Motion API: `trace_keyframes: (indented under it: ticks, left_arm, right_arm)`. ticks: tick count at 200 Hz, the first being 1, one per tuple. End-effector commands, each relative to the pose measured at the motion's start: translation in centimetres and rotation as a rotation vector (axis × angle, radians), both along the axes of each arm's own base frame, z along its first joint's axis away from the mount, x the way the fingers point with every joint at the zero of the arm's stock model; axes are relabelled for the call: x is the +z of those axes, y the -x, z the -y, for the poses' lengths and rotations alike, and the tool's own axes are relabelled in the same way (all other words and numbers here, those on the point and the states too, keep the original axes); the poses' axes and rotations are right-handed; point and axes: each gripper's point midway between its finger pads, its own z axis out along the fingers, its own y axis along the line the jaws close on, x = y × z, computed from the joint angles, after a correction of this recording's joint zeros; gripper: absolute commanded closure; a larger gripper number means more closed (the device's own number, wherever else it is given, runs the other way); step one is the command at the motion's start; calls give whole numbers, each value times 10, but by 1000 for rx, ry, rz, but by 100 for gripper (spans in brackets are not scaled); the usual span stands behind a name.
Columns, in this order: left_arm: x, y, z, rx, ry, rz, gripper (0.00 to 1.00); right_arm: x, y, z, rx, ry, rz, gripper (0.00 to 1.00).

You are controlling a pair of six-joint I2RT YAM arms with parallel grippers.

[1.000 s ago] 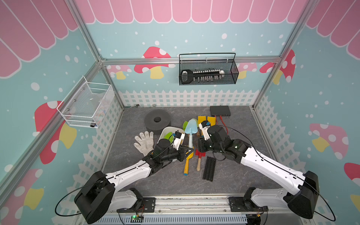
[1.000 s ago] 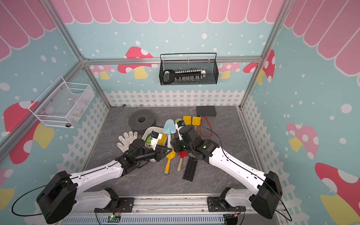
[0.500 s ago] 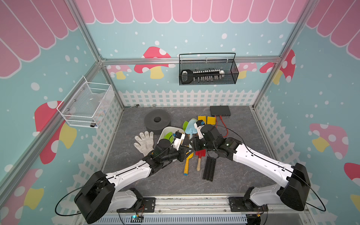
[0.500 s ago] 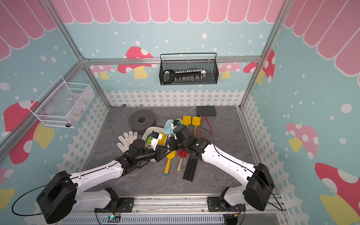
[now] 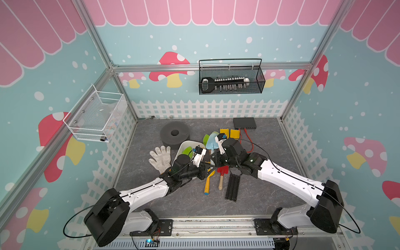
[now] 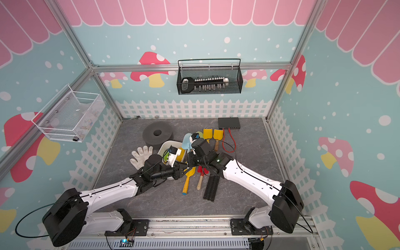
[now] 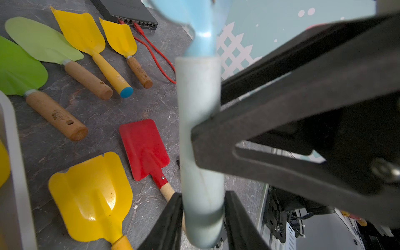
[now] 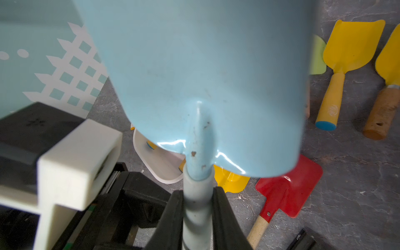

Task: Take the shovel out of the storage box
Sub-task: Place the shovel at the center of the board.

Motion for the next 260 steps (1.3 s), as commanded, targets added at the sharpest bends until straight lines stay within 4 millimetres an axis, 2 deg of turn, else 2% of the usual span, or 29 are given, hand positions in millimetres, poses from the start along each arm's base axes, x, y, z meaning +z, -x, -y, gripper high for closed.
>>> trace_keyframes:
  ticks: [1, 22, 40, 58, 78, 116, 166, 260]
  left_arm:
    - [4, 0, -4, 16, -7, 31, 57]
    - [5, 1, -11, 44, -26, 36, 53]
    - [-2, 3, -21, 77, -56, 22, 52]
    - [-10, 7, -30, 104, -68, 21, 51]
    - [-8, 7, -37, 125, -79, 31, 50]
    - [-13, -3, -48, 185, -174, 38, 49]
    - [-14, -19, -65, 269, -233, 33, 48]
    - [-15, -20, -69, 279, -294, -4, 47]
  right_arm:
    - [-5, -5, 3, 0, 37, 13, 85]
    - [-6, -8, 7, 7, 40, 1, 86]
    - [-9, -11, 13, 13, 42, -18, 87]
    - [-16, -12, 23, 20, 45, -50, 87]
    - [-24, -12, 35, 26, 51, -86, 87]
    - [-43, -10, 64, 16, 54, -168, 88]
    - [-70, -3, 108, 7, 192, -248, 88]
    - [-127, 6, 157, 57, 320, -410, 90]
